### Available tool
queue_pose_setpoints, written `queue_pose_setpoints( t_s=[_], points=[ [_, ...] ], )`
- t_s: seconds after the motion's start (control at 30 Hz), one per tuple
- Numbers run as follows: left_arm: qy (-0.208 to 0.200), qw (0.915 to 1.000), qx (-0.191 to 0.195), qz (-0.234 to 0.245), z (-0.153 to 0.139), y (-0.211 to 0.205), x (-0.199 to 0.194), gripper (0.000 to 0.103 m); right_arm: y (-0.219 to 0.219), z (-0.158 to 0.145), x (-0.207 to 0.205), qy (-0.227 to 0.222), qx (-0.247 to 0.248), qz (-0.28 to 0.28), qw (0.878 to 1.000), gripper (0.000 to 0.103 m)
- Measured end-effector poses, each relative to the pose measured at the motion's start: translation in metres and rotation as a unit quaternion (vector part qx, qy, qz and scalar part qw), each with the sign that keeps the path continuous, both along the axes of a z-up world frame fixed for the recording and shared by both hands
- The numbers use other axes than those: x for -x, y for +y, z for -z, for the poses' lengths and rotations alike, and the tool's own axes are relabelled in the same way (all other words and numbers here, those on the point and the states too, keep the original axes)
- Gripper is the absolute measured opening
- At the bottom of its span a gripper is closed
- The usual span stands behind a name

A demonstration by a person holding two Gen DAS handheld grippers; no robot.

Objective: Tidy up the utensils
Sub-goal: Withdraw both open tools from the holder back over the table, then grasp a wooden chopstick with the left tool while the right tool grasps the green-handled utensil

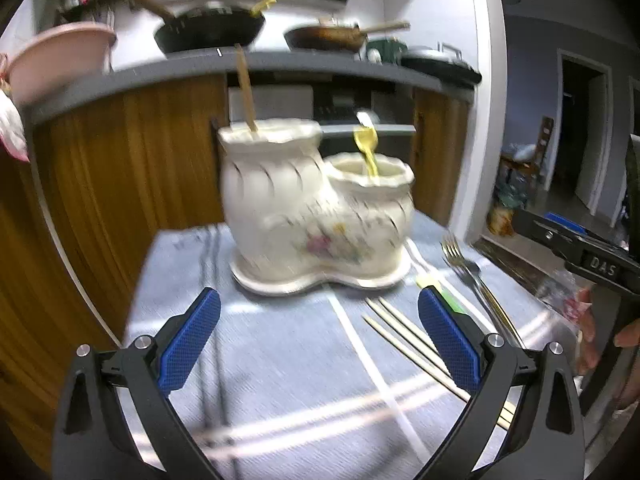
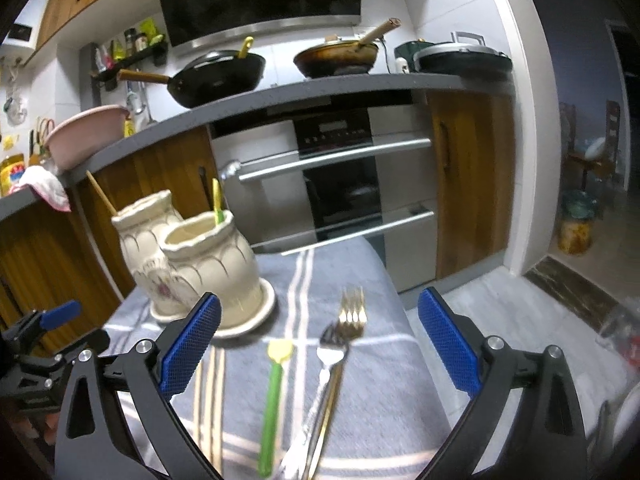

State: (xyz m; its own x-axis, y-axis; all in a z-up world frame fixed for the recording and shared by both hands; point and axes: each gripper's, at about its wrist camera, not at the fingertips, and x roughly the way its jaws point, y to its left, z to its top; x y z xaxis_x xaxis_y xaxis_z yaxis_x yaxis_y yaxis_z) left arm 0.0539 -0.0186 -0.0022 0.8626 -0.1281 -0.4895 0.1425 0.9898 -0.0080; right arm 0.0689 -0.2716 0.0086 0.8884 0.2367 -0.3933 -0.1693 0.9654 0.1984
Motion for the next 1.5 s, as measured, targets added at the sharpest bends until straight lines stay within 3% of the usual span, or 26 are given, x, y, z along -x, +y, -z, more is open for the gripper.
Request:
queue_pose_setpoints(
  t_s=[0.13, 0.23, 0.4, 0.47, 0.83, 0.9, 0.97, 1.0, 1.07, 1.1, 1.37, 1.47, 1.5],
  points=[
    [0.055, 0.9983, 0.018, 0.009, 0.017, -0.014, -0.001, 0.098, -0.001, 0.006, -0.001, 0.009, 0.003, 0.003, 1.000, 0.098],
    [0.084, 0.9964, 0.002, 0.004, 0.029, -0.030, -0.003, 0.097, -0.002, 0.008, 0.001, 0.008, 0.004, 0.007, 1.000, 0.098],
    [0.112, 0.9932, -0.030, -0.009, 0.043, -0.048, -0.004, 0.095, -0.008, 0.009, 0.001, 0.010, -0.002, 0.011, 1.000, 0.098],
    [0.123, 0.9917, -0.034, -0.013, 0.047, -0.051, -0.005, 0.090, -0.011, 0.009, 0.001, 0.011, -0.006, 0.013, 1.000, 0.098],
    [0.154, 0.9863, -0.054, -0.021, 0.056, -0.065, -0.010, 0.082, -0.017, 0.006, 0.001, 0.009, -0.015, 0.007, 1.000, 0.098],
    [0.152, 0.9866, -0.056, -0.015, 0.055, -0.069, -0.009, 0.069, -0.017, 0.006, 0.001, 0.011, -0.014, 0.006, 1.000, 0.098],
    [0.154, 0.9865, -0.054, -0.001, 0.053, -0.069, -0.010, 0.048, -0.017, 0.006, 0.001, 0.012, -0.014, 0.008, 1.000, 0.098],
    [0.158, 0.9861, -0.052, 0.006, 0.052, -0.069, -0.011, 0.043, -0.018, 0.006, 0.001, 0.012, -0.014, 0.008, 1.000, 0.098],
    [0.164, 0.9851, -0.046, 0.019, 0.050, -0.066, -0.013, 0.019, -0.019, 0.005, 0.001, 0.011, -0.015, 0.008, 1.000, 0.098],
    [0.168, 0.9845, -0.047, 0.024, 0.049, -0.064, -0.014, 0.014, -0.019, 0.005, 0.001, 0.011, -0.015, 0.008, 1.000, 0.098],
    [0.183, 0.9816, -0.042, 0.034, 0.046, -0.043, -0.015, 0.006, -0.006, 0.008, -0.001, 0.031, -0.007, -0.035, 0.999, 0.098],
    [0.185, 0.9809, -0.046, 0.036, 0.044, -0.038, -0.012, 0.004, 0.010, 0.011, -0.002, 0.053, 0.007, -0.065, 0.996, 0.094],
    [0.187, 0.9804, -0.049, 0.038, 0.044, -0.036, -0.011, 0.004, 0.016, 0.013, -0.003, 0.061, 0.016, -0.071, 0.995, 0.085]
  ],
)
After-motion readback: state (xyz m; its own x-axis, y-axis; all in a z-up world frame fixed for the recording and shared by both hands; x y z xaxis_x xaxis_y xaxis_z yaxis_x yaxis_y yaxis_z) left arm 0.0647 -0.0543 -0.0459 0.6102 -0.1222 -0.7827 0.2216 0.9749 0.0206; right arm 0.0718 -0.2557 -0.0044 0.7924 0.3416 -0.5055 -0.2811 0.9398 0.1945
